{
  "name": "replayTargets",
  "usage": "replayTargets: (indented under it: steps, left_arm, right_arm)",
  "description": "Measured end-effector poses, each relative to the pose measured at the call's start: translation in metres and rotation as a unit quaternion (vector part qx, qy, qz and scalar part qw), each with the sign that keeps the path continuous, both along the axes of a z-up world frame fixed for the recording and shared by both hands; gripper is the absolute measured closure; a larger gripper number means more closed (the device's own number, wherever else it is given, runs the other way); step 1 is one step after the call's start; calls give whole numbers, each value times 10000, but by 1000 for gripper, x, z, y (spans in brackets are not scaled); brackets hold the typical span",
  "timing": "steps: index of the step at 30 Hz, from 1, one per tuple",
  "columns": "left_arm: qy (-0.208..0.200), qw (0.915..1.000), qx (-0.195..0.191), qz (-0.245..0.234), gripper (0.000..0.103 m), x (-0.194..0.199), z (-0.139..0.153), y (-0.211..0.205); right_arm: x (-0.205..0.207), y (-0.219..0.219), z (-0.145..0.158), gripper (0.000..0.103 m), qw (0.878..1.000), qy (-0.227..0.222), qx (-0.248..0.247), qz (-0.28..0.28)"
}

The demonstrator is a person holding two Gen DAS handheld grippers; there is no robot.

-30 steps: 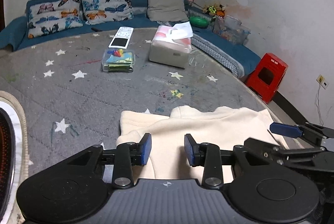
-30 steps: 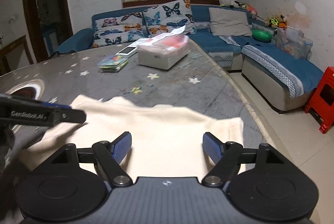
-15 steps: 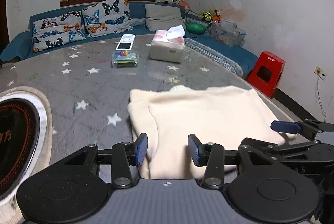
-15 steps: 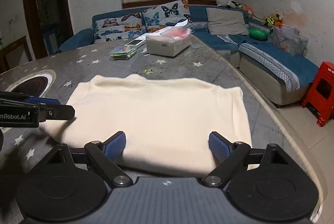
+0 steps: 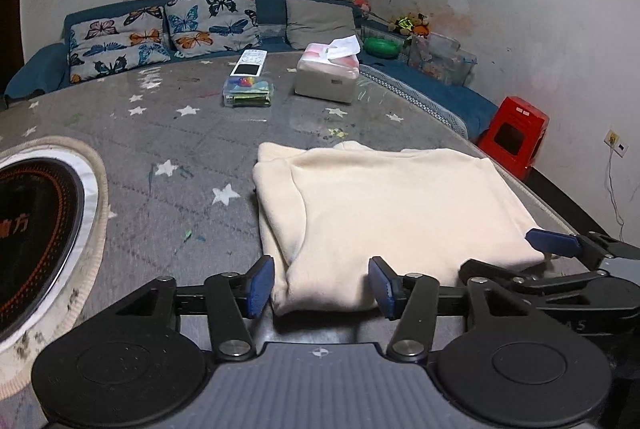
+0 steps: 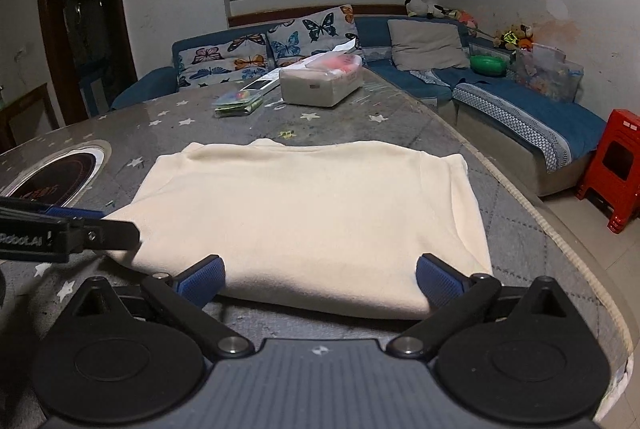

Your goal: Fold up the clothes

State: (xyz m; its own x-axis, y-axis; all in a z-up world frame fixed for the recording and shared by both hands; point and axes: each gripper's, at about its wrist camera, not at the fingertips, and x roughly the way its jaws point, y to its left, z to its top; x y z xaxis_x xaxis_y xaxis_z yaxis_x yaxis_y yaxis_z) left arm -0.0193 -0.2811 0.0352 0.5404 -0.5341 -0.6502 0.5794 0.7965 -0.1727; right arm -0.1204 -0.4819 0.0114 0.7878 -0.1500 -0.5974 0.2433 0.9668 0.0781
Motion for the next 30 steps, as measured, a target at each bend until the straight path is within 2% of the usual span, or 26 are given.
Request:
replayTargets:
  steps: [7, 9, 15, 18, 30]
  left_arm:
    - [-57, 10000, -18, 41, 23, -15, 6, 8]
    - [-130, 9999, 5, 37, 14, -21, 7, 10]
    - [-242, 9997, 45, 58, 4, -31, 9, 18]
    - [-288, 9995, 89, 91, 0, -36, 10, 22]
    - [-204, 9994, 102, 245, 0, -51, 6, 38]
  right_arm:
    - [-5, 3, 1, 0, 10000, -27, -19, -93]
    - [-8, 4, 1, 0, 9999, -40, -22, -120]
    - [-17, 9, 2, 0, 9996, -122, 1, -259]
    - [-22, 11, 3, 0, 9993, -176, 38, -317]
    - [-43, 26, 4, 0, 9979, -352, 53, -539]
